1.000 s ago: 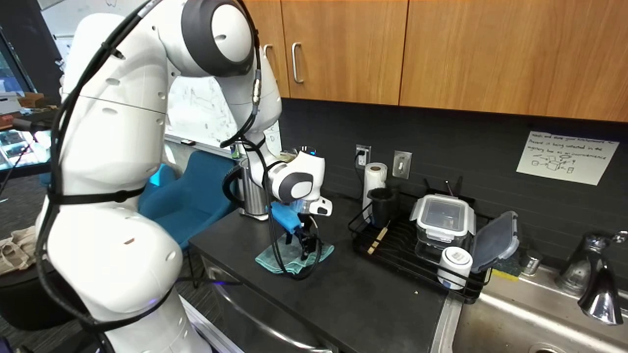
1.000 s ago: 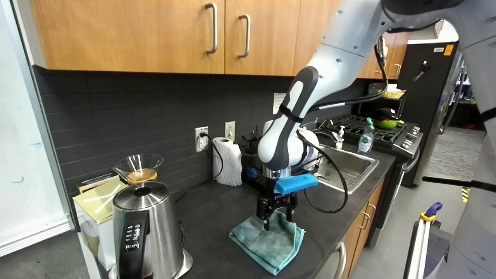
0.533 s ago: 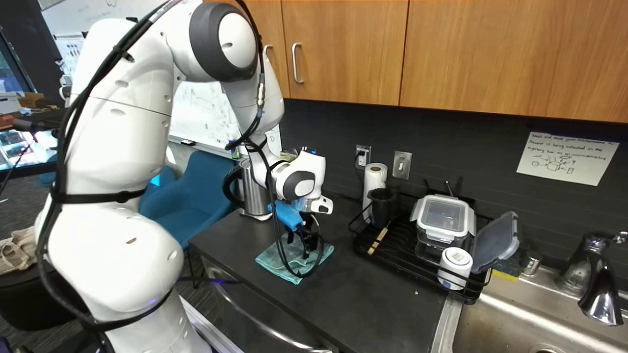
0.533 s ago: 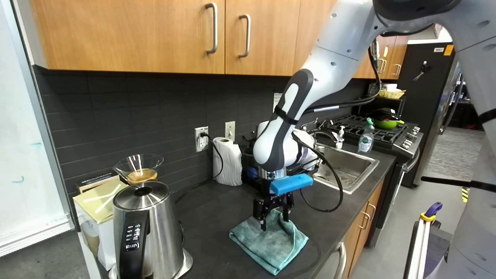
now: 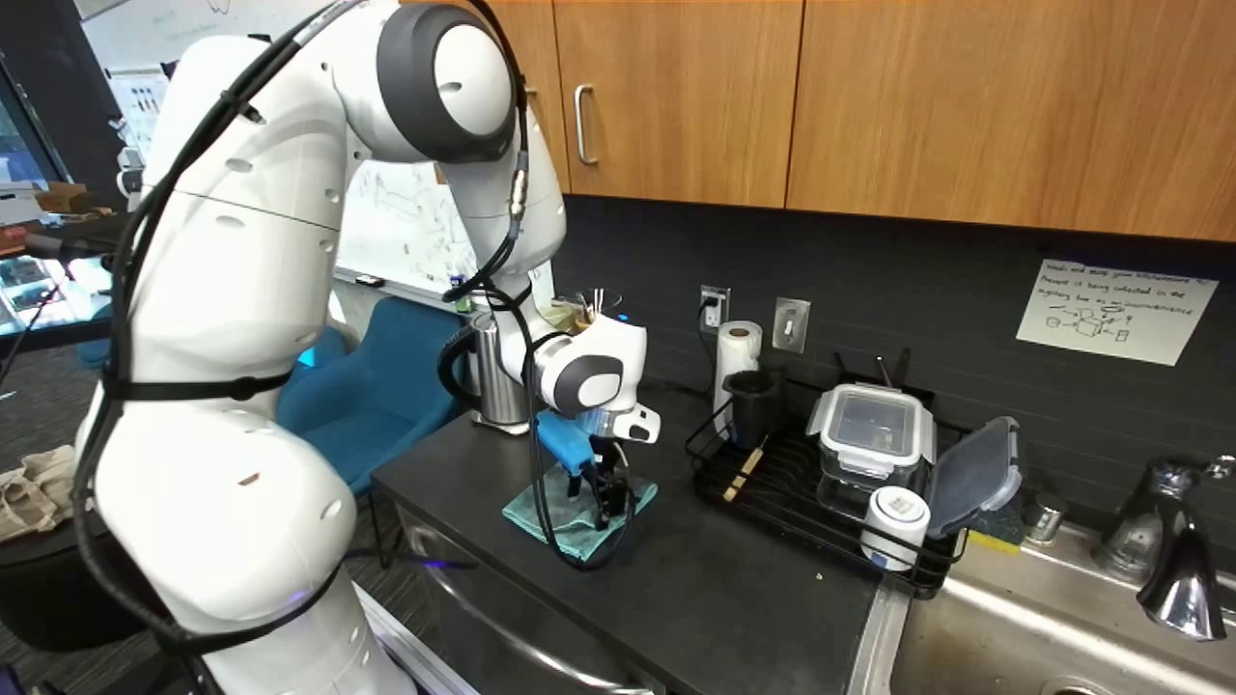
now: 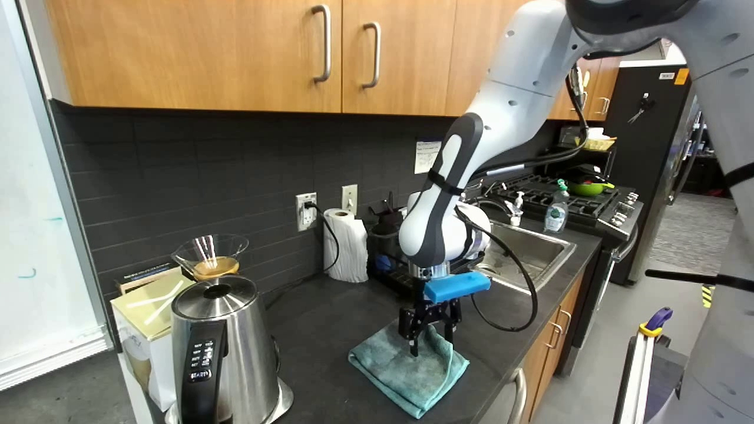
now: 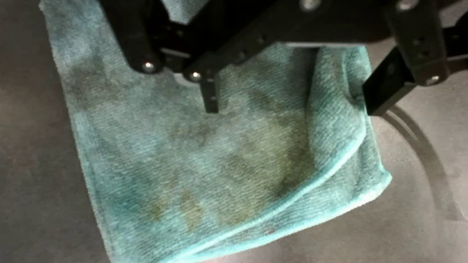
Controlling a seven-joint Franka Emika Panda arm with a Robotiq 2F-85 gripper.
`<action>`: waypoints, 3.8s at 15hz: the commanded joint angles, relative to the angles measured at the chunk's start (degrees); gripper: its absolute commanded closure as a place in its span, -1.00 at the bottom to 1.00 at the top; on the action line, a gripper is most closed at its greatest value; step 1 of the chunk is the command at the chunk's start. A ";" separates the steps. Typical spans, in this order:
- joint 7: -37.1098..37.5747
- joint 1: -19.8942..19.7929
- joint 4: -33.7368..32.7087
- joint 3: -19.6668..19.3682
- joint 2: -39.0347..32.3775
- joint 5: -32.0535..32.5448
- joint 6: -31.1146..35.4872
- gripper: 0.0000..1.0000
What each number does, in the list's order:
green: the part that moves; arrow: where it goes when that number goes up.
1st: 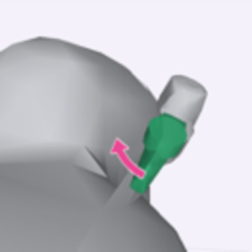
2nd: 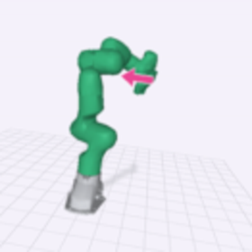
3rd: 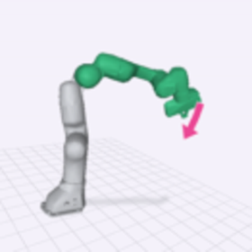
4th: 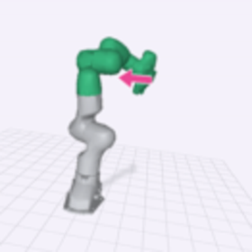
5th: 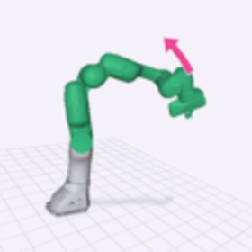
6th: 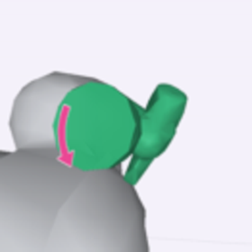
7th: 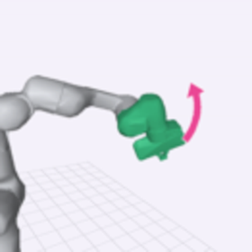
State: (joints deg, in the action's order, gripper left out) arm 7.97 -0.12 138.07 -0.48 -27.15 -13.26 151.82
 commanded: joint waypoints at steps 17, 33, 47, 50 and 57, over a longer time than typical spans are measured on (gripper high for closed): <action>0.15 -0.80 -0.48 0.53 -0.22 0.18 -0.68 0.71; 18.35 10.44 18.96 -7.44 23.02 15.08 7.22 0.98; 35.73 1.18 20.73 2.96 36.41 27.64 -4.51 0.98; 31.61 1.22 20.76 2.81 37.93 23.19 -2.71 0.98; 38.92 -7.44 20.88 11.18 44.60 40.91 7.23 0.98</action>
State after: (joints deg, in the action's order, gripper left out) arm 42.34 -2.35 158.81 5.45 15.18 19.47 155.28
